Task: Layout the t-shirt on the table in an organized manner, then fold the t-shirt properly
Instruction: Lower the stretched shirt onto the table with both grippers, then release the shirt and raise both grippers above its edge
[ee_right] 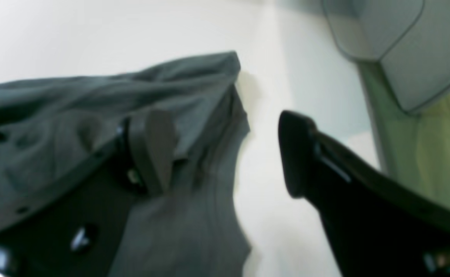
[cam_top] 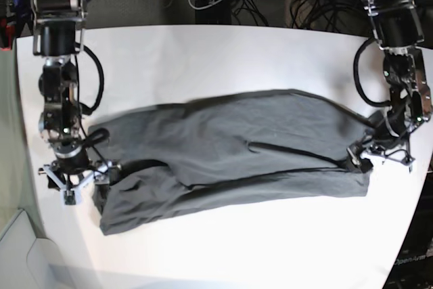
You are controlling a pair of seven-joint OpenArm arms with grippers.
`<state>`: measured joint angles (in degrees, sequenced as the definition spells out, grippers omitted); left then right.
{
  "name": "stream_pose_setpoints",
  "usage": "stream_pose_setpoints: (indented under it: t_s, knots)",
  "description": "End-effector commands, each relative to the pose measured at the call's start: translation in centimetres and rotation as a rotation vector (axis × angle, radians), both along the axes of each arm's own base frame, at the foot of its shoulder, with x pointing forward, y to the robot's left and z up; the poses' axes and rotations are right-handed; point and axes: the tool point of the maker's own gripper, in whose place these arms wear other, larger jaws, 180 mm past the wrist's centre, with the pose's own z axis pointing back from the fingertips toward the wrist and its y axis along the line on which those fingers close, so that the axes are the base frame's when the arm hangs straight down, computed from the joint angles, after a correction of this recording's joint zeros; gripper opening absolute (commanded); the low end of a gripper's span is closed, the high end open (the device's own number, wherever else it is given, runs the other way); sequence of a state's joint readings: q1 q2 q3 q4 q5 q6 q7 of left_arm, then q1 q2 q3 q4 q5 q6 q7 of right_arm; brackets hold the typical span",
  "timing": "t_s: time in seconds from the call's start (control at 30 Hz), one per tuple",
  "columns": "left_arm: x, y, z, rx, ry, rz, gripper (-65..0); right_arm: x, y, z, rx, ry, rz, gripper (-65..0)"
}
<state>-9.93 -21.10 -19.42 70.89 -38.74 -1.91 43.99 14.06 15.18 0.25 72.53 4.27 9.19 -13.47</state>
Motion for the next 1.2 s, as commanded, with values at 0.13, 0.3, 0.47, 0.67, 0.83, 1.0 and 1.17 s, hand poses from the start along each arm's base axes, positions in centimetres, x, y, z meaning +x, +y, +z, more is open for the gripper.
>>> stream_pose_setpoints:
  t_s: [0.13,0.3,0.47,0.67,0.83,1.0,1.17]
  knots:
    - [-2.0,0.7,-0.7,0.035,0.020,-0.010,-6.4,-3.6,1.9,-0.1,0.013,-0.028,0.031,-22.0]
    - [-5.6,2.1,-3.4,0.074,0.109,-0.006,-6.4,-7.7,2.7,-2.3,0.013,0.028,0.049,-22.0]
    - [-6.7,3.6,-4.8,0.206,0.180,-0.011,-6.2,-9.0,3.0,-4.3,0.023,0.083,0.052,-22.0]
    - [-5.5,1.9,-3.7,0.197,0.155,-0.039,-6.4,-8.2,3.8,-4.1,0.051,0.069,0.048,-22.2]
    - [-4.8,0.6,-0.9,0.212,0.144,-0.096,-6.6,-7.6,3.8,-3.6,0.050,0.057,0.047,-25.6]
    - [-4.3,0.1,1.0,0.238,0.098,-0.117,-21.9,-7.4,3.8,-3.4,0.053,0.050,0.045,-32.7]
    - [-4.1,0.6,0.3,0.232,0.117,-0.095,-58.0,-7.1,3.9,-3.3,0.055,0.046,0.046,-33.4]
